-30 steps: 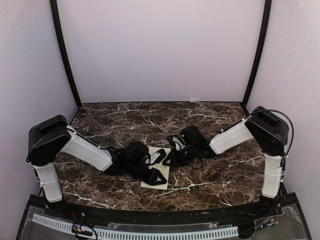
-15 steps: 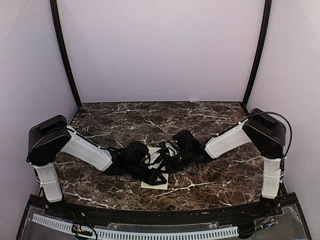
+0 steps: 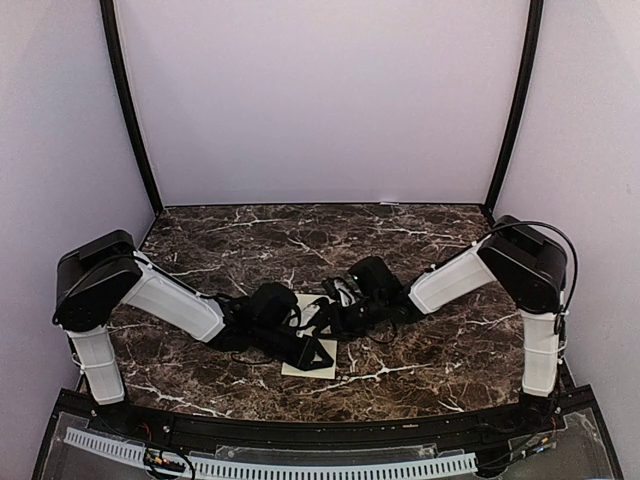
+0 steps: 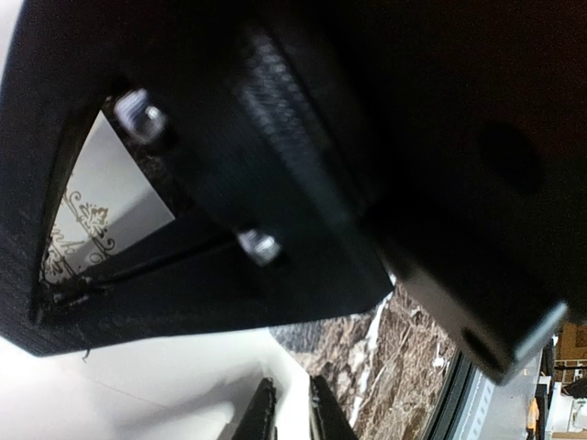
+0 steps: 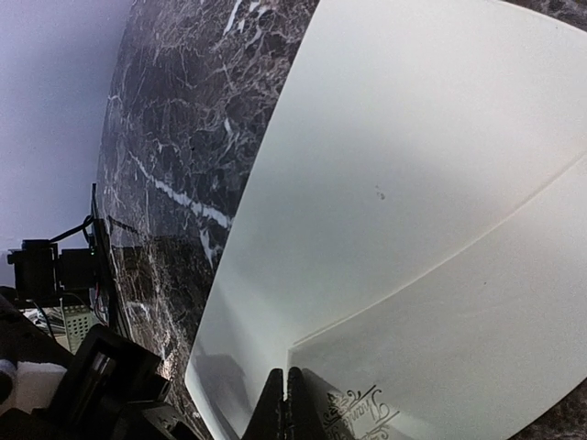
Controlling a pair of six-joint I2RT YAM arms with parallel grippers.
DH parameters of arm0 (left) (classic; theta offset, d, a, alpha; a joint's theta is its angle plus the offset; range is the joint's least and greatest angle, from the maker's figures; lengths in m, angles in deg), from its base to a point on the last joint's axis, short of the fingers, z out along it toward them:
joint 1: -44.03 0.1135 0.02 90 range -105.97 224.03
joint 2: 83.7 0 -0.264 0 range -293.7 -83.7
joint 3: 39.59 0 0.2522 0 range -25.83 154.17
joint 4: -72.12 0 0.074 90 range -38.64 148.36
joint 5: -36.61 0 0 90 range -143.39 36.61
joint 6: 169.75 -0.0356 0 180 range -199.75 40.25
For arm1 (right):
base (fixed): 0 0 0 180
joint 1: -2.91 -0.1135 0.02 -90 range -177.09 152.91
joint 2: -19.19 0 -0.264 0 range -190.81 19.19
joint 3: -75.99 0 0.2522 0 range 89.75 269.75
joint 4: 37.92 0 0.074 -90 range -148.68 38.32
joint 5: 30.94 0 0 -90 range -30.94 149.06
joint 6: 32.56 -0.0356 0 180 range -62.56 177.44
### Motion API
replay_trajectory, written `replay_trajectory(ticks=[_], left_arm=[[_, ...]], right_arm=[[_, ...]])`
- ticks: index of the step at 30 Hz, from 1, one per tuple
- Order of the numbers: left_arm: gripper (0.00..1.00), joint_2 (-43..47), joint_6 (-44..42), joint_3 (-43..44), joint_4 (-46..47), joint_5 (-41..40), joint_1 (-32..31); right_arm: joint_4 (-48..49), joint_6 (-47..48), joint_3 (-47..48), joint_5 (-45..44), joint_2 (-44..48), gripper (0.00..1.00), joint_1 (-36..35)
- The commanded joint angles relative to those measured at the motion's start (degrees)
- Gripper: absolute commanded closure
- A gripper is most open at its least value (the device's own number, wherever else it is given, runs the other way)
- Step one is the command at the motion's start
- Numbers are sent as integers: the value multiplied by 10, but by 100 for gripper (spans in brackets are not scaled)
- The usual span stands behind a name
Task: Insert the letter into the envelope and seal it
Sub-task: Seal the envelope flap on the envelope.
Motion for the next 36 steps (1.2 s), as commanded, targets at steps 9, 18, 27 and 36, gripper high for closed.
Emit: replay_trajectory(ticks=[9,18,27,36], left_arm=[[88,9,-9,-12,-38,-11,-2],[88,10,-8,-13,-38,-12,-2],[88,13,-8,-14,-39,-11,-2],[88,15,-7,-15,-39,-10,-2]], right_arm=[[-42,16,-24,-12,6,99,-19],[-35,4,-41,-31,22,99,-18],[-2,-4,-25,-45,-4,99,35],[-23,20,-14,-39,-11,99,42]])
